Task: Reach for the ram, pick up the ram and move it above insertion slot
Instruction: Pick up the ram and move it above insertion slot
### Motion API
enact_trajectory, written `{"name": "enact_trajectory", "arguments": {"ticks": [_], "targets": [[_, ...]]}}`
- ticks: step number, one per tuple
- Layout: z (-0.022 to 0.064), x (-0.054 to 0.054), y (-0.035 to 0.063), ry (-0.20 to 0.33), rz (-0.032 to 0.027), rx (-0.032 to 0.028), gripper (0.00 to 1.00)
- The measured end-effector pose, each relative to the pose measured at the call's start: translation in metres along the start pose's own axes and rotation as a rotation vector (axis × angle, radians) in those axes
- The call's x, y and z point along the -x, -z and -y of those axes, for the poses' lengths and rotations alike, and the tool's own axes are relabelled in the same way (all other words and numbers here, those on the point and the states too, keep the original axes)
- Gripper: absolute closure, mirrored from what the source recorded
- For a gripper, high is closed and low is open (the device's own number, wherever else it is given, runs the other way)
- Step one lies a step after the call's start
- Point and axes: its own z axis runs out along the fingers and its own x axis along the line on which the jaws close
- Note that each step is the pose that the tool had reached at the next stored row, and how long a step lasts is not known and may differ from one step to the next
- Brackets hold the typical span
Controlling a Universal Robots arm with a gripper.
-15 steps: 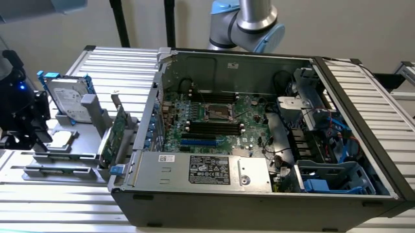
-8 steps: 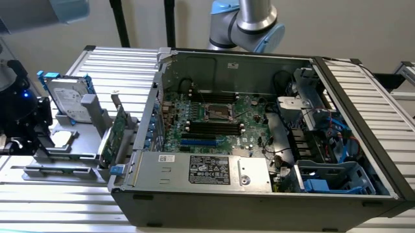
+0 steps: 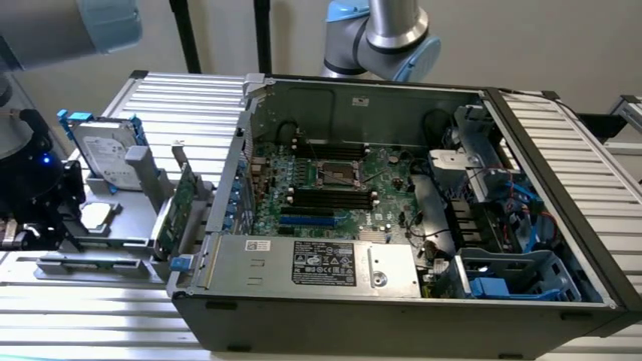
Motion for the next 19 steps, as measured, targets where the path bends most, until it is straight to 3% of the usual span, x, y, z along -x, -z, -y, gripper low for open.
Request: {"name": "enact_trajectory", "arguments": {"ticks": [8, 19], "targets": [[0.0005, -0.001, -0.0143, 0.004, 0.0003, 0.0016, 0.70], [0.0010, -0.002, -0.0307, 0.009, 0.0004, 0.0084, 0.70]]}}
